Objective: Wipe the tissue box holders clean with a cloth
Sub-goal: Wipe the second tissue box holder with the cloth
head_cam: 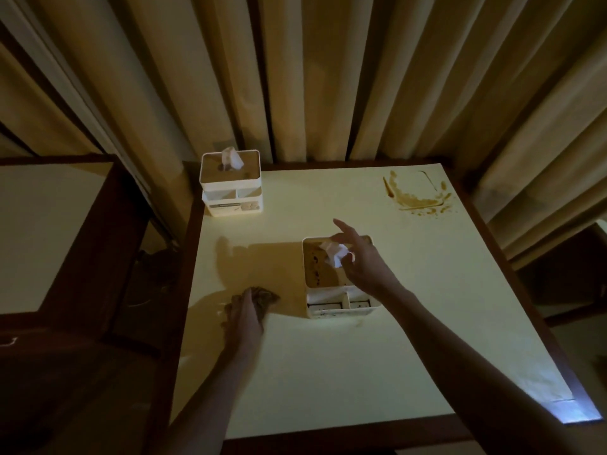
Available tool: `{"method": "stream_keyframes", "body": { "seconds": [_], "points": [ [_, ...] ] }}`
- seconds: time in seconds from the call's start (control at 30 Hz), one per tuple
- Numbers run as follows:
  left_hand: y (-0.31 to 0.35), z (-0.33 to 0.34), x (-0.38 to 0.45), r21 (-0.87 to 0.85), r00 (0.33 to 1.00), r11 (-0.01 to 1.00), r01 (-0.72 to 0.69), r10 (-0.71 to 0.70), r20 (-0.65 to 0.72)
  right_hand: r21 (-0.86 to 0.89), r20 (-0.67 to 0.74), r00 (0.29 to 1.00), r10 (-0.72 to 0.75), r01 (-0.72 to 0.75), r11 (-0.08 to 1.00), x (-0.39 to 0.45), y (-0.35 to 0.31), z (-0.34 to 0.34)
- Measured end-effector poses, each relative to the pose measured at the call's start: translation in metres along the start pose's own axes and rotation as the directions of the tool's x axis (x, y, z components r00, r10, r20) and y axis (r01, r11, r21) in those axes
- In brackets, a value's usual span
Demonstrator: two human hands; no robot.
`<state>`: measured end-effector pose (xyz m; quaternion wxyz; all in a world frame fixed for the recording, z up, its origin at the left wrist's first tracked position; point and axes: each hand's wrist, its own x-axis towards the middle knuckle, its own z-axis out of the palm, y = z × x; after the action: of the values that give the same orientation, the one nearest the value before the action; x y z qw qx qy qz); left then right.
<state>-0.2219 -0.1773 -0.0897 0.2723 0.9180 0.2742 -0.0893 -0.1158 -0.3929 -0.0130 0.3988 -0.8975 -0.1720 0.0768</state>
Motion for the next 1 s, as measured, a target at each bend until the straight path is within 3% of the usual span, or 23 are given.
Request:
{"method": "stream_keyframes", "body": {
  "seconds": [0.17, 0.4, 0.6, 0.73, 0.87, 1.0],
  "points": [
    [0.012, -0.016, 0.006, -0.346, 0.998, 0.937, -0.048, 0.030, -0.059, -0.088, 0.152, 0.988, 0.032, -0.019, 0.996, 0.001, 0.009, -0.004],
    [0.047, -0.041, 0.008, -0.563, 0.995, 0.821, -0.093, 0.056, -0.082, -0.212, 0.224, 0.974, 0.033, 0.016, 0.977, 0.000, 0.010, -0.002],
    [0.064, -0.055, 0.005, -0.659, 0.988, 0.738, -0.145, 0.078, -0.130, -0.441, 0.240, 0.970, -0.026, 0.132, 0.888, 0.003, 0.012, 0.001],
    [0.070, -0.060, 0.007, -0.693, 0.987, 0.703, -0.159, 0.109, -0.115, -0.496, 0.238, 0.971, 0.021, 0.103, 0.862, -0.002, 0.015, 0.001],
    [0.078, -0.060, 0.010, -0.676, 0.985, 0.716, -0.173, 0.133, -0.111, -0.462, 0.195, 0.980, -0.030, 0.119, 0.879, -0.007, 0.009, -0.007],
    [0.087, -0.056, 0.018, -0.661, 0.976, 0.721, -0.210, 0.196, -0.097, -0.360, 0.046, 0.999, 0.009, 0.008, 0.933, -0.009, 0.016, -0.022]
  ]
}}
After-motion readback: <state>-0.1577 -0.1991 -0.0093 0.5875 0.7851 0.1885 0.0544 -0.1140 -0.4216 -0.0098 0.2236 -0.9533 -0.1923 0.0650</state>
